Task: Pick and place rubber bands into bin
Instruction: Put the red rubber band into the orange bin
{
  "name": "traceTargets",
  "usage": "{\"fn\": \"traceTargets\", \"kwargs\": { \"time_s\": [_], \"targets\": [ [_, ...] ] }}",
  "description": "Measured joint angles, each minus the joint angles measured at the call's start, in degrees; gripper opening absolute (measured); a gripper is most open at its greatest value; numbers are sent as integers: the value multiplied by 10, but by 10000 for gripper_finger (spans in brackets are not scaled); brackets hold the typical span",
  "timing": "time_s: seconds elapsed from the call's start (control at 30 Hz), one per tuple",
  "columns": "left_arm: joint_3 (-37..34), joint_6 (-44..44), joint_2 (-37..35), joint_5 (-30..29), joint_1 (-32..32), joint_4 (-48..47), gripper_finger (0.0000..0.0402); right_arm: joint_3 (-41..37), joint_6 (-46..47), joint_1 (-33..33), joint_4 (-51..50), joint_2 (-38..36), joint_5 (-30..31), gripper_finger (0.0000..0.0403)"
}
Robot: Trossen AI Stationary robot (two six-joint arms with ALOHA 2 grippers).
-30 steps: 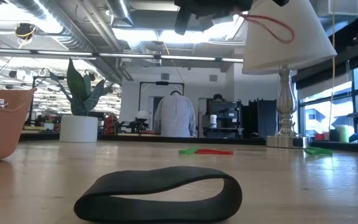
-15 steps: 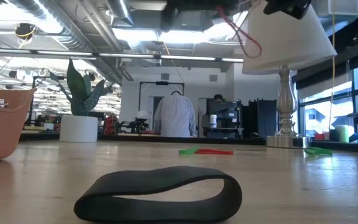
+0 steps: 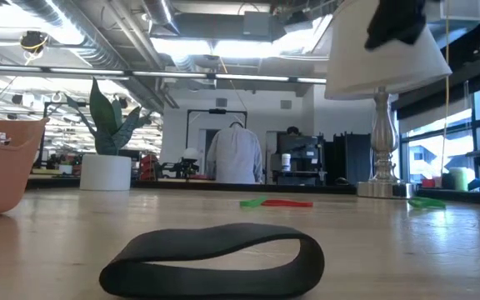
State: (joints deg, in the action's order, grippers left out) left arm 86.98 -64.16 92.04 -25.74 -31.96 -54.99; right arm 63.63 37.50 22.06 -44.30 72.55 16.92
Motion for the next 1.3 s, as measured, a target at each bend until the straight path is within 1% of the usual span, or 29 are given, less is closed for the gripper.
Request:
{"fn": "traceTargets", "kwargs": {
  "time_s": [0.13, 0.23, 0.33, 0.4, 0.53, 0.67, 0.8, 1.0, 1.13, 1.3],
  "targets": [
    [2, -170, 2, 14, -49, -98, 3, -56, 35, 0, 39, 0, -1, 128],
    [-4, -276, 8, 41, -81, -140, 3, -97, 69, 3, 78, 0, -9, 128],
    [-29, -368, 9, 62, -106, -145, 3, -130, 87, 9, 130, 0, -20, 128],
    [-51, -424, 9, 87, -119, -134, 3, -147, 93, 12, 165, 0, -21, 128],
    [-101, -506, 9, 141, -141, -101, 3, -161, 101, 19, 202, 0, -22, 128],
    [-153, -544, 10, 174, -156, -52, 3, -161, 101, 21, 210, 0, -22, 128],
    [-207, -575, 10, 178, -162, -8, 3, -160, 102, 21, 213, 0, -22, 128],
    [-282, -577, 10, 181, -158, 82, 13, -160, 102, 22, 228, 0, -22, 128],
    [-311, -576, 10, 188, -154, 123, 38, -160, 102, 22, 234, 0, -25, 128],
    [-316, -567, 10, 189, -151, 131, 88, -160, 103, 22, 236, 0, -33, 128]
  ]
}}
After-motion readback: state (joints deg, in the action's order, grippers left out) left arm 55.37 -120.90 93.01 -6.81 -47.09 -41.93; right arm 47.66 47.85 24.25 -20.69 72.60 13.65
